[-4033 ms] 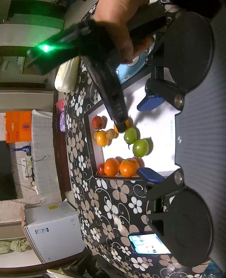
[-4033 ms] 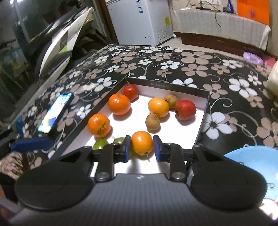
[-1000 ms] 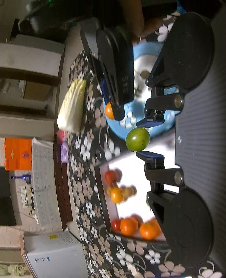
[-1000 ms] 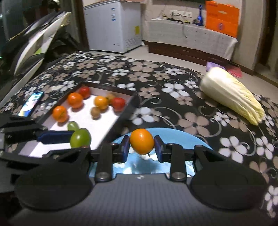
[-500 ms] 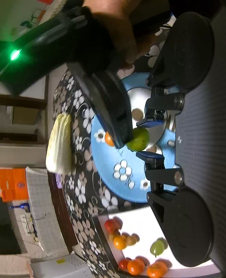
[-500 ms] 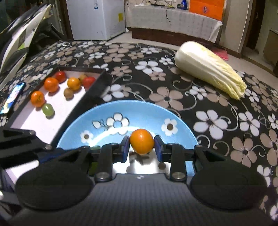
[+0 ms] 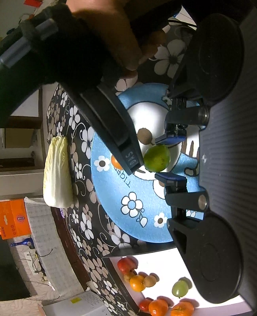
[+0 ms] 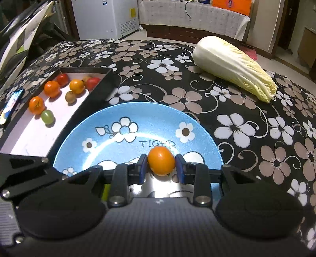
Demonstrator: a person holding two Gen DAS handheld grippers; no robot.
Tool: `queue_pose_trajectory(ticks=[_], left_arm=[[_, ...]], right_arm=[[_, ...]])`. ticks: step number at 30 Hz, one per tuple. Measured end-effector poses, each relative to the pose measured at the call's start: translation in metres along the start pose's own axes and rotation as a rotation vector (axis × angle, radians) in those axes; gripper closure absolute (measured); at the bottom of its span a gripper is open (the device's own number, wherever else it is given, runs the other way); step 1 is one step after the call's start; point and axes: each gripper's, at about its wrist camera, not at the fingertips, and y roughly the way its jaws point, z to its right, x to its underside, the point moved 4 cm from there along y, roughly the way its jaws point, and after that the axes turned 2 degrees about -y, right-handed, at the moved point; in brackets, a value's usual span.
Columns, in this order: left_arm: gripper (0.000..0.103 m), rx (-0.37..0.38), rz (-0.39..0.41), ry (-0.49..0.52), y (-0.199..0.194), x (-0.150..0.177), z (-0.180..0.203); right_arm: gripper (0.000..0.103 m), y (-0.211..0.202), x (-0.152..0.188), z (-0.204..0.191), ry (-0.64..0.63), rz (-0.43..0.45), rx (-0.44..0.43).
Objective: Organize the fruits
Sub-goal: 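Carry orange and green tomato onto the blue plate and open both grippers, then grasp another green tomato with the right gripper while the left gripper returns to the tray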
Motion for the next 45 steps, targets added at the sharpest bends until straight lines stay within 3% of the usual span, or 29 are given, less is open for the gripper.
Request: queue_pose_trajectory(ticks=[3, 6, 8, 16, 22, 25, 45], left_arm=[[0.067, -0.005, 0.002, -0.007, -0.002, 0.0, -0.003], [0.053, -0.005, 0.032, -0.018, -0.009, -0.003, -0.006], [0.044, 0.0, 0.054, -0.025, -0.013, -0.004, -0.008], [0.033, -0.008, 0.078, -0.033, -0.023, -0.004, -0.015], [0.031, -0.012, 0.092, -0.045, -0.032, -0.003, -0.023], [0.031, -0.016, 0.099, -0.051, -0.036, -0.002, -0.027], [0.03, -0.089, 0.145, -0.139, -0.079, 0.011, -0.081]], right_arm=[[0.068, -0.004, 0.0, 0.0, 0.009, 0.01, -0.013], [0.068, -0.009, -0.001, -0.001, 0.011, 0.026, -0.029], [0.061, -0.012, -0.003, -0.002, 0.006, 0.039, -0.03], [0.06, -0.018, -0.008, -0.006, -0.001, 0.071, -0.028], [0.057, -0.018, -0.009, -0.01, -0.019, 0.066, -0.016], [0.04, -0.019, -0.009, -0.01, -0.017, 0.074, 0.003], [0.04, -0.031, -0.031, -0.033, -0.017, 0.204, -0.031]])
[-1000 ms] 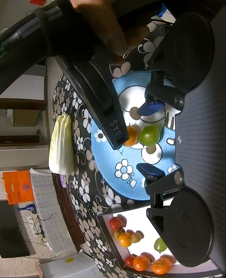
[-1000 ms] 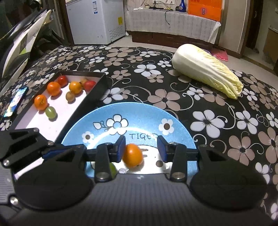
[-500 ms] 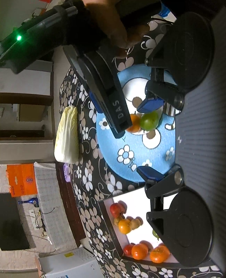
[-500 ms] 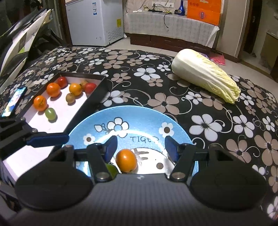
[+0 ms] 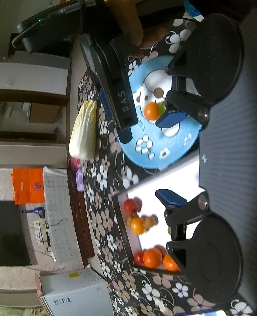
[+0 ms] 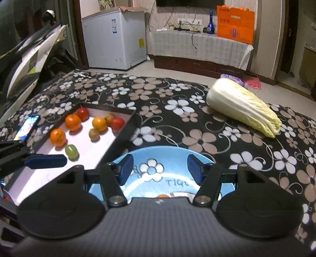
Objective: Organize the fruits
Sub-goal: 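Grasp another green tomato with the right gripper while the left gripper returns to the tray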
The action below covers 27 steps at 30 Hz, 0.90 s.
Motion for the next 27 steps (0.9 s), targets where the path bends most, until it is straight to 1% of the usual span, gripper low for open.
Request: queue_pose_trajectory(ticks=[4, 10, 13, 20, 23, 27], left_arm=[[0.03, -0.028, -0.008, 0.0, -0.007, 0.004, -0.012], [0.03, -0.066, -0.012, -0.007, -0.017, 0.011, -0.032], [0.03, -0.097, -0.023, -0.01, -0.021, 0.015, -0.043], [0.03, -0.151, -0.04, -0.029, -0.03, 0.024, -0.069], [0.03, -0.169, -0.058, -0.02, -0.031, 0.029, -0.076], [0.03, -0.181, -0.076, -0.018, -0.033, 0.034, -0.086]], right_arm=[[0.04, 0.004, -0.005, -0.013, -0.013, 0.018, -0.036], [0.04, 0.013, -0.015, -0.047, -0.067, 0.048, -0.113], [0.041, 0.022, -0.017, -0.065, -0.106, 0.036, -0.149], [0.041, 0.043, -0.019, -0.095, -0.162, -0.006, -0.193], [0.041, 0.052, -0.017, -0.107, -0.186, -0.032, -0.208], [0.042, 0.063, -0.014, -0.127, -0.229, -0.065, -0.252]])
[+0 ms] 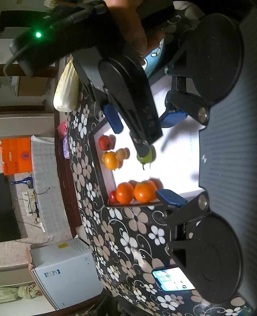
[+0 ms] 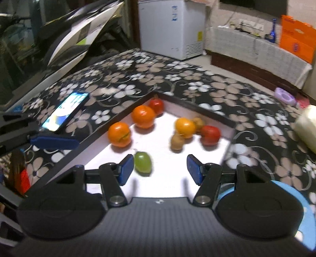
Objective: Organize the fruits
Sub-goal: 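Grasp another green tomato with the right gripper while the left gripper returns to the tray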
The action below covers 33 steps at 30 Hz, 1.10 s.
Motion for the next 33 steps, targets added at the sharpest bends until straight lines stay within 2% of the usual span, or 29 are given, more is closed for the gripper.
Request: queue_pose_trajectory(ticks=[6, 9, 12, 14, 19, 23, 33], left_arm=[[0.03, -0.012, -0.026, -0.005, 0.003, 0.005, -0.009], [0.03, -0.011, -0.027, -0.007, 0.004, 0.006, -0.01], [0.03, -0.012, -0.027, -0.013, 0.005, 0.004, -0.01], [0.03, -0.012, -0.02, -0.018, 0.005, 0.003, -0.01], [0.03, -0.028, 0.028, -0.022, 0.004, -0.005, -0.011], [0.03, -0.027, 0.068, -0.078, 0.006, -0.019, -0.017], [0.03, -0.036, 0.069, -0.038, 0.039, -0.044, -0.024]], right_arm=[[0.049, 0.022, 0.0, -0.013, -0.017, -0.052, -0.037], [0.052, 0.03, 0.0, -0.013, -0.011, -0.064, -0.027], [0.062, 0.036, 0.001, -0.01, -0.003, -0.075, -0.027], [0.075, 0.037, 0.0, -0.011, -0.009, -0.064, -0.032], [0.075, 0.029, -0.005, -0.005, 0.019, -0.046, -0.012], [0.075, 0.005, -0.012, 0.009, 0.076, 0.03, -0.005], [0.075, -0.013, -0.016, 0.029, 0.127, 0.084, 0.016]])
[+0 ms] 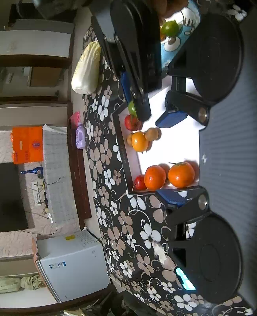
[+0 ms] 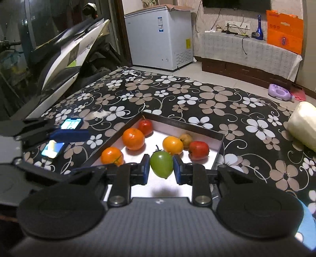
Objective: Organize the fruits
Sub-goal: 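Grasp another green tomato with the right gripper while the left gripper returns to the tray, then grasp a large orange with the left gripper while the right gripper holds the green tomato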
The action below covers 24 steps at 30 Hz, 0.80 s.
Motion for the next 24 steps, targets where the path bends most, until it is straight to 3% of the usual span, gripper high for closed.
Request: queue_pose_trajectory(ticks=[5, 13, 18, 21, 22, 24], left_arm=[[0.031, 0.032, -0.004, 0.019, 0.011, -0.002, -0.002], [0.031, 0.032, -0.098, 0.016, 0.034, 0.008, -0.008], [0.031, 0.051, -0.112, 0.046, 0.035, 0.013, -0.001], [0.031, 0.198, -0.093, 0.004, 0.024, 0.009, 0.004], [0.031, 0.2, -0.079, 0.017, 0.021, 0.008, 0.007], [0.029, 0.124, -0.079, 0.079, 0.024, 0.012, 0.013]], right_arm=[[0.075, -0.002, -0.001, 0.005, 0.019, 0.007, 0.004], [0.075, -0.002, -0.002, 0.005, 0.022, 0.006, -0.005], [0.075, -0.003, -0.002, 0.006, 0.028, 0.008, -0.008], [0.075, -0.004, -0.003, 0.007, 0.029, 0.009, -0.005], [0.075, -0.004, -0.003, 0.007, 0.03, 0.012, -0.003], [0.075, -0.005, -0.003, 0.008, 0.035, 0.015, 0.0]])
